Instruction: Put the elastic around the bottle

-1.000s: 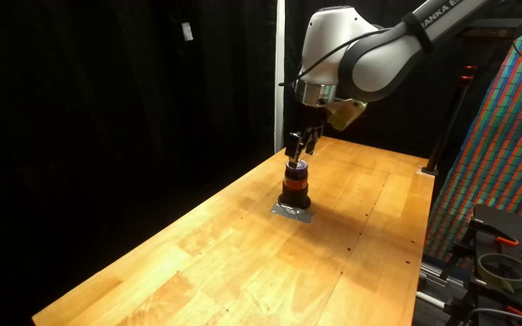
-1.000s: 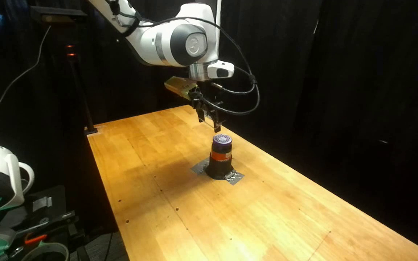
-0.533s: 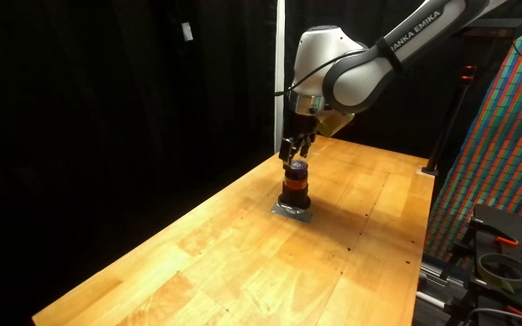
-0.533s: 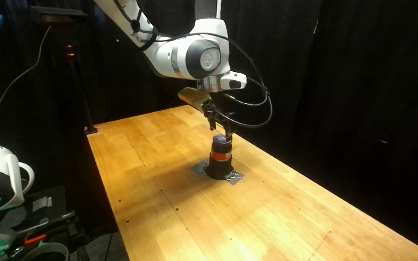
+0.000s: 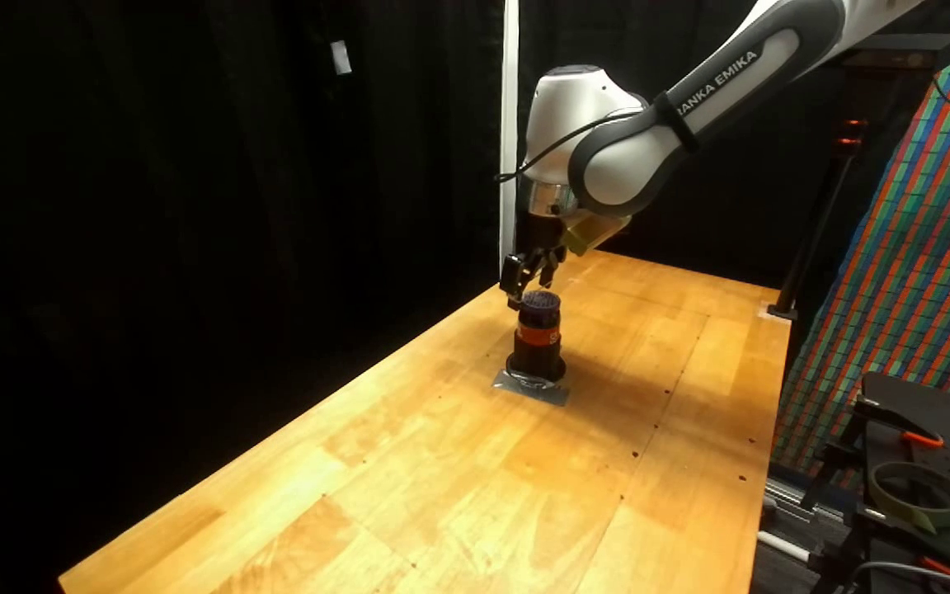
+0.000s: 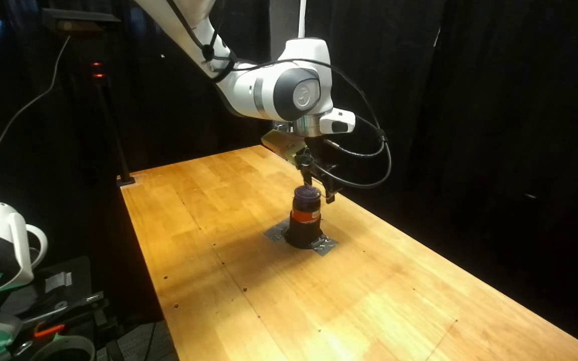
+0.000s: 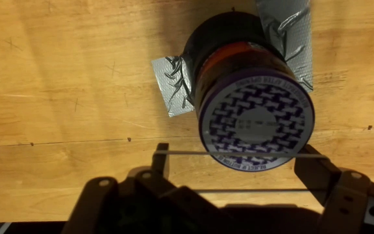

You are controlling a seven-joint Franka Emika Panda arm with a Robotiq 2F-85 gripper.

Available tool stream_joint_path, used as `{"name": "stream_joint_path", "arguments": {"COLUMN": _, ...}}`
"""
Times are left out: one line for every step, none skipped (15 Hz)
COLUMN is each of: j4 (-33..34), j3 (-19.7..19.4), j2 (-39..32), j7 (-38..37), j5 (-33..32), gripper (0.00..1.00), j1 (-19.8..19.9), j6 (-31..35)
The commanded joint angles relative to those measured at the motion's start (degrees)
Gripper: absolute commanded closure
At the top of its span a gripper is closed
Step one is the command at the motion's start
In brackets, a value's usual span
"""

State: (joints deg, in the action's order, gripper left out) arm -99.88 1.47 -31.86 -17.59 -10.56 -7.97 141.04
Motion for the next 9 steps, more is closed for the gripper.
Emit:
{"name": "stream_joint_path", "arguments": {"j4": 3.52, "j3": -0.04, "j2": -2.93, "j7": 3.17, "j5": 3.33, "gripper": 0.00, "j1": 0.39, "j6": -2.15}}
{"name": "stream_joint_path", "arguments": {"j4": 3.82, "j3": 0.56, "j2": -3.53, "j7": 4.44, "j5": 4.57, "gripper": 0.00, "j1": 0.88, "j6": -3.15}}
{"name": "stream_joint_path", "arguments": {"j4": 4.16, "j3": 0.83, "j2": -3.99, "j7": 5.22, "j5": 5.71, "gripper": 0.00, "j1": 1.14, "j6": -4.18}}
{"name": "stream_joint_path", "arguments": {"j4": 4.60, "j3": 1.52, "j2": -4.33, "j7": 6.75, "j5": 7.41, "gripper": 0.00, "j1": 1.69, "j6": -5.44}}
{"name": "stream_joint_path", "arguments": {"j4": 4.92, "j3": 1.92, "j2": -4.44, "j7": 7.78, "j5": 8.71, "gripper": 0.00, "j1": 2.00, "j6": -6.73}}
{"name": "stream_joint_path", "arguments": {"j4": 4.98, "j3": 2.64, "j2": -4.20, "j7": 9.42, "j5": 10.36, "gripper": 0.00, "j1": 2.64, "j6": -8.48}}
{"name": "stream_joint_path", "arguments": {"j4": 4.97, "j3": 3.02, "j2": -3.84, "j7": 10.50, "j5": 11.68, "gripper": 0.00, "j1": 3.05, "j6": -10.10}}
{"name": "stream_joint_path", "arguments": {"j4": 4.59, "j3": 3.16, "j2": -3.24, "j7": 11.35, "j5": 12.60, "gripper": 0.00, "j1": 3.34, "j6": -11.27}}
{"name": "stream_joint_path", "arguments": {"j4": 3.97, "j3": 3.04, "j2": -2.38, "j7": 11.54, "j5": 13.22, "gripper": 0.00, "j1": 3.54, "j6": -12.27}}
